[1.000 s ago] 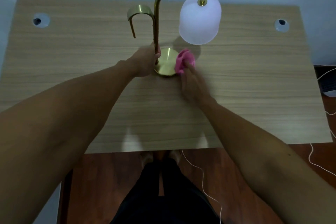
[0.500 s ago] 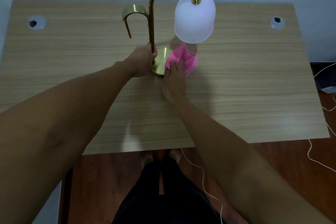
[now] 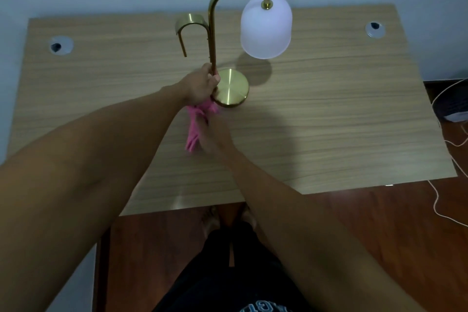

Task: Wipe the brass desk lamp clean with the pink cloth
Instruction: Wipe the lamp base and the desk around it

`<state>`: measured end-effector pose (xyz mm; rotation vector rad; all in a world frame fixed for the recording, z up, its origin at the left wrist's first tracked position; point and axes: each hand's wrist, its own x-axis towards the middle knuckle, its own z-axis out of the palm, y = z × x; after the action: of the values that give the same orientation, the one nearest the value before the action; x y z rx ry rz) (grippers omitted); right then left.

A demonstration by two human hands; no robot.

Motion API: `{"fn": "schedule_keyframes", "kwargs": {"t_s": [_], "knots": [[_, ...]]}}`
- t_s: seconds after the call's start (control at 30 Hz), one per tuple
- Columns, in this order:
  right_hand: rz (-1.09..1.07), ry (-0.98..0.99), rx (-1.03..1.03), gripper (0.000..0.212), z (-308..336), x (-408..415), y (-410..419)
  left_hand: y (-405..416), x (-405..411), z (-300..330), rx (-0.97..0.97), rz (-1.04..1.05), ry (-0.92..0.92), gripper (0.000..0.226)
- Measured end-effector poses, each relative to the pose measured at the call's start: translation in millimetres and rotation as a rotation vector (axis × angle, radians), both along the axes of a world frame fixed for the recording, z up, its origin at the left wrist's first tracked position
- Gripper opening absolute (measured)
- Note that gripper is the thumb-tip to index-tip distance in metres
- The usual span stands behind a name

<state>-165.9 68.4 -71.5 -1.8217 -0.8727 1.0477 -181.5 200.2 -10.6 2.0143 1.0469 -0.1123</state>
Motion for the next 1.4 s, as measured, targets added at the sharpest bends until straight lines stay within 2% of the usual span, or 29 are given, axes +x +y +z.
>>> {"fn": "schedule_keyframes", "kwargs": {"t_s": [0.13, 0.23, 0.3, 0.37, 0.47, 0.57, 0.63, 0.67, 0.73, 0.8, 0.87, 0.93, 1.1, 1.23, 1.33, 1.4], "knots": [[-0.251, 0.498, -0.019, 0.037, 16, 39, -16, 4, -25, -2, 0.028, 0.108, -0.072, 0.046], [-0.479, 0.776, 0.037, 0.054, 14, 87, -36, 9, -39, 0, 0.060, 0.168, -0.113, 0.038], [-0.650, 0.920, 0.127, 0.054, 13, 119, -48, 11, -43, 1, 0.060, 0.181, -0.128, 0.030], [-0.766, 0.930, 0.187, 0.045, 19, 142, -51, 11, -43, 4, 0.051, 0.186, -0.162, 0.027], [-0.811, 0.652, 0.216, 0.024, 35, 152, -39, 9, -38, 6, 0.024, 0.201, -0.208, 0.031], [-0.713, 0.205, 0.118, 0.026, 40, 146, -21, 6, -30, 9, -0.030, 0.200, -0.268, 0.046], [-0.560, -0.012, 0.063, 0.025, 33, 132, -12, 5, -24, 9, -0.064, 0.184, -0.329, 0.055], [-0.453, -0.053, 0.044, 0.027, 30, 121, -9, 3, -20, 10, -0.073, 0.172, -0.354, 0.054], [-0.211, -0.210, 0.023, 0.039, 12, 97, -8, 0, -13, 13, -0.039, 0.153, -0.382, 0.042], [0.038, -0.501, 0.004, 0.050, -11, 73, -11, 0, -6, 14, 0.026, 0.157, -0.406, 0.035], [0.204, -0.730, 0.009, 0.058, -34, 54, -14, 4, -4, 13, 0.079, 0.128, -0.380, 0.034], [0.305, -0.881, 0.024, 0.056, -40, 44, -13, 9, -2, 12, 0.103, 0.088, -0.328, 0.034], [0.483, -1.045, -0.133, 0.062, -32, 46, -7, 14, 1, 10, 0.111, 0.031, -0.303, 0.030], [0.533, -1.147, -0.002, 0.047, -19, 75, -29, 14, 1, 11, 0.117, 0.024, -0.283, 0.028], [0.298, -1.017, -0.189, 0.048, -5, 98, -54, 14, 1, 12, 0.111, 0.033, -0.264, 0.024], [-0.032, -0.895, -0.217, 0.043, 2, 109, -65, 13, 1, 15, 0.095, 0.048, -0.251, 0.025]]}}
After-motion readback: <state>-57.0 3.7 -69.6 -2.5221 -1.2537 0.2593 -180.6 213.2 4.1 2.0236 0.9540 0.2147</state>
